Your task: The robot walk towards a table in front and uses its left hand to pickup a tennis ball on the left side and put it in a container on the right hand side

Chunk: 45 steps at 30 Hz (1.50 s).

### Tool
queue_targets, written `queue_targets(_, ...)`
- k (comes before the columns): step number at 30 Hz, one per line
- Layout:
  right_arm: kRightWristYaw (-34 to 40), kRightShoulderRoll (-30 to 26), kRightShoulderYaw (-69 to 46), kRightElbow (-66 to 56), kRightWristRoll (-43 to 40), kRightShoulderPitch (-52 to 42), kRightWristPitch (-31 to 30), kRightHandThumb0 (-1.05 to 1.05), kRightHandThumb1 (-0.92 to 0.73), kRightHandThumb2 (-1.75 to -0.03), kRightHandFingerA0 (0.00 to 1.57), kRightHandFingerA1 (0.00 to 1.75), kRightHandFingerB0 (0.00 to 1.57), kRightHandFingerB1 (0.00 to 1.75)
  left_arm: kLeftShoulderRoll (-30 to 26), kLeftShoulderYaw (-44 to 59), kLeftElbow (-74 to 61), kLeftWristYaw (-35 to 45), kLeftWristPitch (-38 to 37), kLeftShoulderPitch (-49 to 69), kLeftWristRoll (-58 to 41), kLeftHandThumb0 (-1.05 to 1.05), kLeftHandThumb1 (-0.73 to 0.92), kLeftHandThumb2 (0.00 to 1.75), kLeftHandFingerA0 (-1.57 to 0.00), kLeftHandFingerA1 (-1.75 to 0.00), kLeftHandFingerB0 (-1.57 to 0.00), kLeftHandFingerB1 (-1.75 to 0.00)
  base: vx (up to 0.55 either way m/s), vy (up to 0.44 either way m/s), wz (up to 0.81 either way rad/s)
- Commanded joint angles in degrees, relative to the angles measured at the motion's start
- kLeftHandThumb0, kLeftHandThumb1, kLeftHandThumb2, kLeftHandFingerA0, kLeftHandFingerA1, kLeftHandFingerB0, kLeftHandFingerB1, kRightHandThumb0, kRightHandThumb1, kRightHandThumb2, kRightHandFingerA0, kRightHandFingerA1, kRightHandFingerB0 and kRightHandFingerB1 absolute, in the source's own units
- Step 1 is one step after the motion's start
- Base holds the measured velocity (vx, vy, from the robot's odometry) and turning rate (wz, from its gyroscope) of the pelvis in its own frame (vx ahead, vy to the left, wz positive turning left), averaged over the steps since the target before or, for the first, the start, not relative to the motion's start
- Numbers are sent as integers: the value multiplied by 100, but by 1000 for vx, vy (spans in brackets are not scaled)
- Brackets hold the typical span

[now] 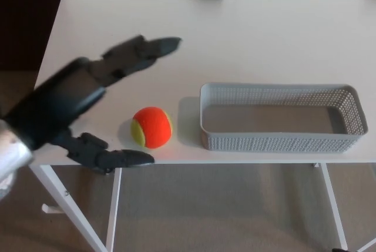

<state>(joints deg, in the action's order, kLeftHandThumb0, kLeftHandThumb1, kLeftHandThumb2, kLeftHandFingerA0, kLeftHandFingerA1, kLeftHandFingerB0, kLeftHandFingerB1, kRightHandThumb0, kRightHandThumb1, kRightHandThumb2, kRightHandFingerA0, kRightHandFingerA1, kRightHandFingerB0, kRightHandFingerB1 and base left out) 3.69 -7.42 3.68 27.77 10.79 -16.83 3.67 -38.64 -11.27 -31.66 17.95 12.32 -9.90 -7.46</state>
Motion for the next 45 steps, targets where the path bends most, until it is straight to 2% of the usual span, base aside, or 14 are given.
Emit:
queue_targets(1,24,-104,-5,-48,67,81,-78,-9,-65,-107,14,58,3,50,-67,-1127,451,73,1313,-759,1842,-19,38,52,0,-26,-3,-24,0,0,0)
queue_targets(4,35,-88,4,-35,66,118,-87,-9,-65,-107,14,59,3,50,-6,-1324,712,20,1329,-940,2062,-24,38,52,0,-26,-1,-23,0,0,0)
queue_targets(5,42,-84,18,-59,84,124,-127,-8,-81,-79,18,61,6,44,8,-1360,769,6,1332,-979,2097,-22,39,52,-1,-26,-1,-23,0,0,0)
queue_targets(6,48,-77,19,-74,83,119,-134,-8,-65,-107,15,60,3,50,40,-1439,878,-48,1306,-1034,2210,-25,39,52,-1,-27,-1,-24,0,0,0)
queue_targets(8,74,-66,12,-86,70,88,-67,-8,-80,-81,19,62,7,45,144,-1593,1130,-241,1183,-1113,2502,-25,38,52,-3,-28,-3,-25,0,0,0)
queue_targets(13,77,-87,46,-161,111,44,-83,-9,-81,-80,18,61,7,45,242,-1840,1516,-529,1039,-1267,3088,-29,39,52,-7,-28,-5,-25,0,0,0)
queue_targets(18,73,-77,52,-249,103,38,-135,-8,-80,-80,19,62,8,46,296,-1991,2007,-802,808,-1429,3524,-26,41,55,-8,-27,-6,-23,0,0,0)
queue_targets(19,68,-77,54,-273,107,50,-171,-9,-65,-107,15,59,4,51,318,-2012,2111,-844,783,-1466,3585,-26,42,55,-9,-27,-6,-23,0,0,0)
queue_targets(26,38,-91,82,-418,143,62,-347,-11,-66,-107,14,58,4,51,470,-2042,2468,-1085,630,-1450,3806,-25,28,71,0,-42,0,-36,0,0,0)
queue_targets(28,17,-86,62,-348,94,81,-274,-11,-65,-107,14,59,4,51,518,-2034,2559,-1116,565,-1410,3830,-28,45,53,-8,-28,-6,-25,0,0,0)
queue_targets(30,23,-77,65,-353,95,85,-290,-9,-81,-81,17,59,7,45,555,-2007,2584,-1127,548,-1380,3852,-27,45,54,-8,-27,-6,-25,0,0,0)
queue_targets(32,15,-80,66,-396,95,83,-313,-11,-66,-108,14,59,4,51,640,-2029,2744,-1210,487,-1361,3947,-29,44,56,-8,-27,-8,-24,0,0,0)
queue_targets(43,-6,-77,63,-501,84,97,-367,-12,-66,-106,12,58,1,49,968,-2028,3128,-1196,268,-1118,4200,-21,30,73,0,-43,0,-39,0,0,0)
queue_targets(45,-8,-72,52,-460,67,133,-355,-11,-67,-108,14,59,3,50,1027,-2015,3134,-1156,265,-1079,4249,-24,46,54,-10,-29,-7,-25,0,0,0)
